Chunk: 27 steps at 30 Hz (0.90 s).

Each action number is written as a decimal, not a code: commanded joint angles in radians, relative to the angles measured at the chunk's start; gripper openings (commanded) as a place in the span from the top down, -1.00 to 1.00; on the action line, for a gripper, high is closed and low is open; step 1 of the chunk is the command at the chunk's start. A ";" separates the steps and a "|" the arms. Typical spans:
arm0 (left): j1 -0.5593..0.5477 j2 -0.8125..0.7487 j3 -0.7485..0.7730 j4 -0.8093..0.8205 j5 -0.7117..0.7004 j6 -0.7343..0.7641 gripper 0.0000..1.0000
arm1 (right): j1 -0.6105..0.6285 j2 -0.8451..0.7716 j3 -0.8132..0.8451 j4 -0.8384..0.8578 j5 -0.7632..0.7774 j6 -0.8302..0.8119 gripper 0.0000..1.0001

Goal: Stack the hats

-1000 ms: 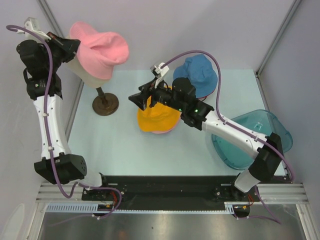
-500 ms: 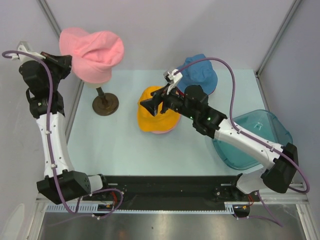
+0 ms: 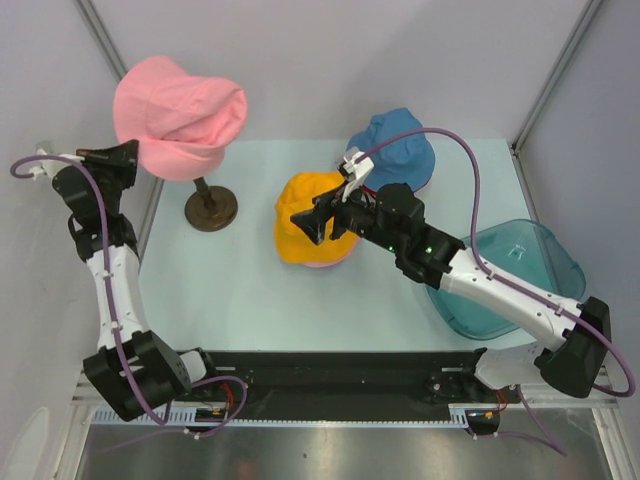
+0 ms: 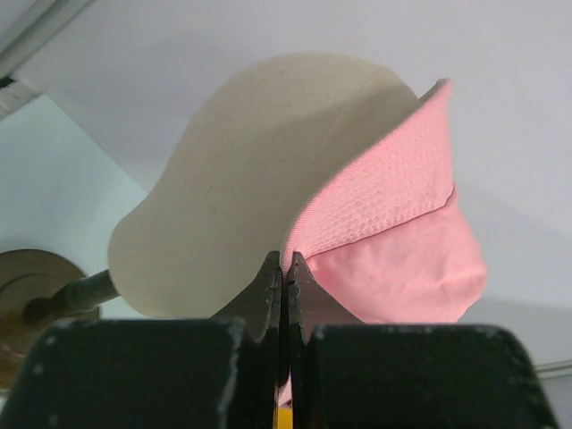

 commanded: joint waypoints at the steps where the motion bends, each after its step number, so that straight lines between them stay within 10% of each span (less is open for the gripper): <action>1: 0.037 -0.035 -0.056 0.256 0.015 -0.173 0.99 | 0.015 -0.051 -0.020 -0.006 0.043 0.001 -0.44; 27: 0.037 0.048 0.302 0.005 -0.256 -0.222 1.00 | -0.010 0.234 0.263 0.016 -0.124 0.018 -0.43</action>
